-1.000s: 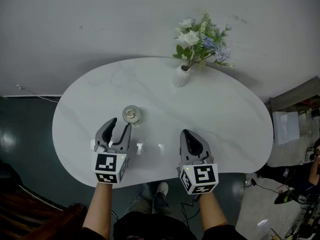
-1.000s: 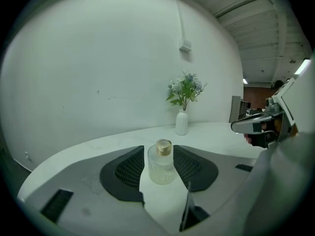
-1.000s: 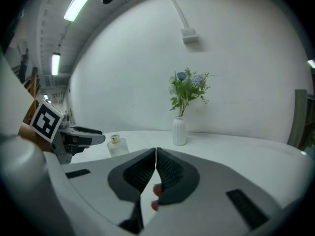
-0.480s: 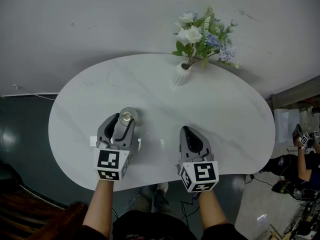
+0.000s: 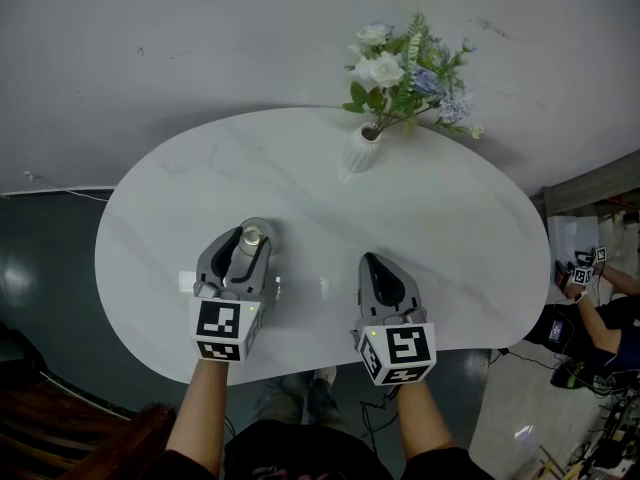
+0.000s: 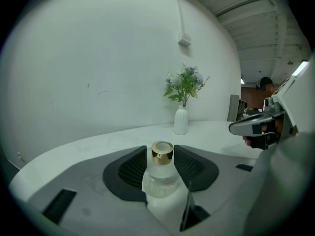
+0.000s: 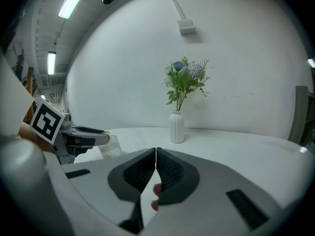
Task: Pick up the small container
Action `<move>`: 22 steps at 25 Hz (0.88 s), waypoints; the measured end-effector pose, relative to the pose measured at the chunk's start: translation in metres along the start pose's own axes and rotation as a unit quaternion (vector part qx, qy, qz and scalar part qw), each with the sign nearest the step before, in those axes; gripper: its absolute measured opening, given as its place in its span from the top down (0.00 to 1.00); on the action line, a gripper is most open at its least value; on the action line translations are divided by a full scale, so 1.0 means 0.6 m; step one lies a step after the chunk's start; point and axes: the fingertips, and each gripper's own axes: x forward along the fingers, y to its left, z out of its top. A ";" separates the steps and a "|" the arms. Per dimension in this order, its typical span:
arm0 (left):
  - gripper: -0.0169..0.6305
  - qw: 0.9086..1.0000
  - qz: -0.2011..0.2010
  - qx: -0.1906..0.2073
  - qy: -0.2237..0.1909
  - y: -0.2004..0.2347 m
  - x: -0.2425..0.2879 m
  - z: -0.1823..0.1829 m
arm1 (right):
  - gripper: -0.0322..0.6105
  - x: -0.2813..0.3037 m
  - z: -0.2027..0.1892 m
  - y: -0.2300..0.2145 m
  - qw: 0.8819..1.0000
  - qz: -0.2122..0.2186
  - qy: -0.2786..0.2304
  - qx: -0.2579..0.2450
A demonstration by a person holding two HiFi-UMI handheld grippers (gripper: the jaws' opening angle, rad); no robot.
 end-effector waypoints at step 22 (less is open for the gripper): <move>0.77 1.000 -0.011 0.007 -0.005 -0.004 0.003 0.003 | 0.85 -0.005 -0.006 0.001 1.000 -0.002 0.010 -0.006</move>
